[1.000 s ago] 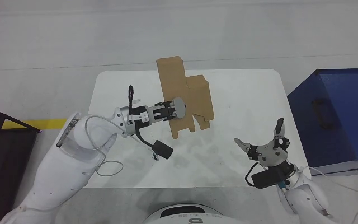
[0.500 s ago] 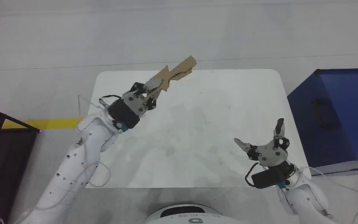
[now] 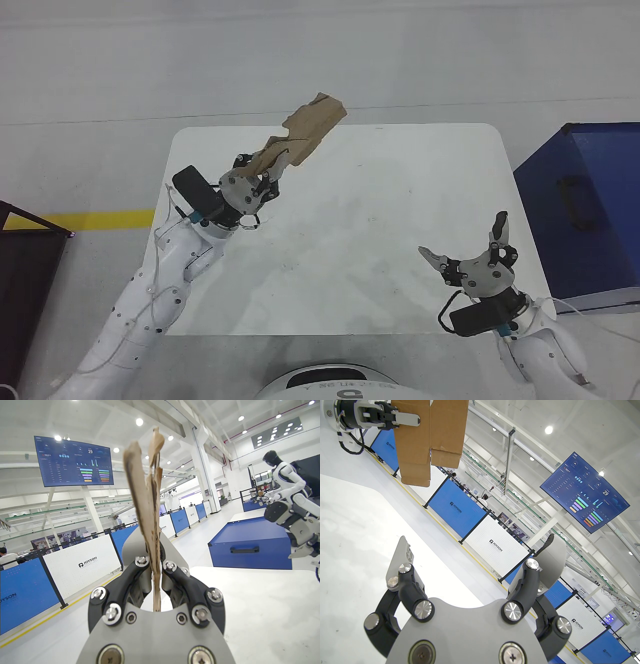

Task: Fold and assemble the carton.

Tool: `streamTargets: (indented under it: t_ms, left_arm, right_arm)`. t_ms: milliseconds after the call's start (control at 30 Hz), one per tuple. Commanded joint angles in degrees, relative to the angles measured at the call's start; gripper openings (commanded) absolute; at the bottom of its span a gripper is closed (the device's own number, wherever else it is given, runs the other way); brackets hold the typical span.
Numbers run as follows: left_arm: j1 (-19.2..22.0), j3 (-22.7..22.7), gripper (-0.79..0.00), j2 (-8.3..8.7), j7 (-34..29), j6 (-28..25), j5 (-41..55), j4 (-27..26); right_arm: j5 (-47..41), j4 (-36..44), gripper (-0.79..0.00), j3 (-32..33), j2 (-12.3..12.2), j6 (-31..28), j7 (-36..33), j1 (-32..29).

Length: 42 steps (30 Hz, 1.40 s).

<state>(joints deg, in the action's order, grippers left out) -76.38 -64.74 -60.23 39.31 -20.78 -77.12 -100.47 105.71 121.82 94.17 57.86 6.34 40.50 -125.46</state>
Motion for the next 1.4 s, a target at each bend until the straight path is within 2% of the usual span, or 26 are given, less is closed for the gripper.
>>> streamTargets:
  t_ms: [0, 67, 167, 233, 367, 433, 500, 567, 667, 700, 767, 833, 967, 1000, 1067, 1167, 1300, 1367]
  left_arm:
    - [-2.18, 1.39, -0.785, -0.91, 0.41, -2.64, 21.22, 0.58]
    - [-2.96, 3.61, -0.785, -1.63, -3.61, -7.54, 37.32, 2.09]
    - [-2.92, 5.8, -0.785, -2.17, -11.8, -12.98, 53.75, 4.79]
    - [-3.12, 6.75, -0.785, -2.4, -16.24, -15.21, 62.35, 6.06]
    - [-2.23, 8.01, -0.785, -2.74, -24.18, -18.39, 71.86, 6.1]
    - [-1.35, 8.03, -0.785, -2.83, -27.32, -18.97, 73.05, 6.29]
    - [-0.47, 7.5, -0.785, -2.88, -29.28, -19.16, 71.44, 6.89]
    - [0.6, 6.62, -0.785, -2.68, -32.03, -19.44, 63.27, 7.59]
    - [0.6, 6.62, -0.785, -2.68, -32.03, -19.44, 63.27, 7.59]
    - [0.6, 6.62, -0.785, -2.68, -32.03, -19.44, 63.27, 7.59]
    - [0.65, 6.68, -0.785, -2.66, -32.87, -19.37, 61.96, 7.34]
    - [0.0, 6.76, -0.785, -2.73, -33.38, -20.4, 62.08, 6.91]
    - [-0.58, 6.41, -0.785, -2.65, -36.24, -23.69, 61.45, 6.61]
    - [-0.65, 6.35, -0.785, -2.6, -37.28, -24.45, 60.87, 6.46]
    - [-1.09, 6.36, -0.785, -2.6, -38.19, -25.52, 61.37, 6.27]
    - [-1.31, 6.09, -0.785, -2.57, -39.81, -26.18, 60.95, 6.15]
    - [-1.67, 5.69, -0.785, -2.64, -40.74, -26.39, 61.34, 5.99]
    - [-1.85, 5.5, -0.785, -2.68, -41.0, -26.42, 61.38, 5.88]
  right_arm:
    - [0.0, 0.0, 0.0, 0.0, 0.0, 0.0, 0.0, 0.0]
    - [-0.94, -0.06, 0.0, -0.51, 0.06, -0.47, 0.0, 0.36]
    - [-6.02, -0.75, 0.0, -6.02, 0.35, -5.46, 5.87, 5.04]
    - [-11.06, -2.5, 0.0, -10.35, 0.79, -8.59, 8.34, 9.55]
    - [-27.67, -8.99, 0.0, -18.82, 2.32, -14.86, 8.96, 18.94]
    - [-34.2, -11.42, 0.0, -21.8, 3.02, -18.07, 8.15, 22.91]
    - [-34.2, -11.42, 0.0, -21.8, 3.02, -18.07, 8.15, 22.91]
    - [-34.2, -11.42, 0.0, -21.8, 3.02, -18.07, 8.15, 22.91]
    - [-34.2, -11.42, 0.0, -21.8, 3.02, -18.07, 8.15, 22.91]
    - [-37.18, -11.31, 0.0, -22.76, 3.14, -20.04, 7.52, 22.61]
    - [-49.07, -12.54, 0.0, -24.42, 3.45, -27.21, 3.16, 23.52]
    - [-54.76, -14.88, 0.0, -24.22, 3.55, -27.34, -5.14, 25.4]
    - [-66.9, -17.21, 0.0, -26.05, 4.18, -30.6, -12.17, 28.26]
    - [-69.42, -17.71, -0.022, -26.45, 4.36, -31.23, -12.99, 28.82]
    - [-71.0, -18.78, -0.12, -26.71, 4.61, -30.69, -14.56, 29.96]
    - [-73.6, -19.01, -0.203, -27.6, 4.99, -32.11, -16.01, 31.02]
    - [-77.96, -18.67, -0.394, -28.66, 5.34, -36.34, -17.87, 31.25]
    - [-80.37, -18.61, -0.428, -28.77, 5.45, -38.24, -18.72, 31.14]
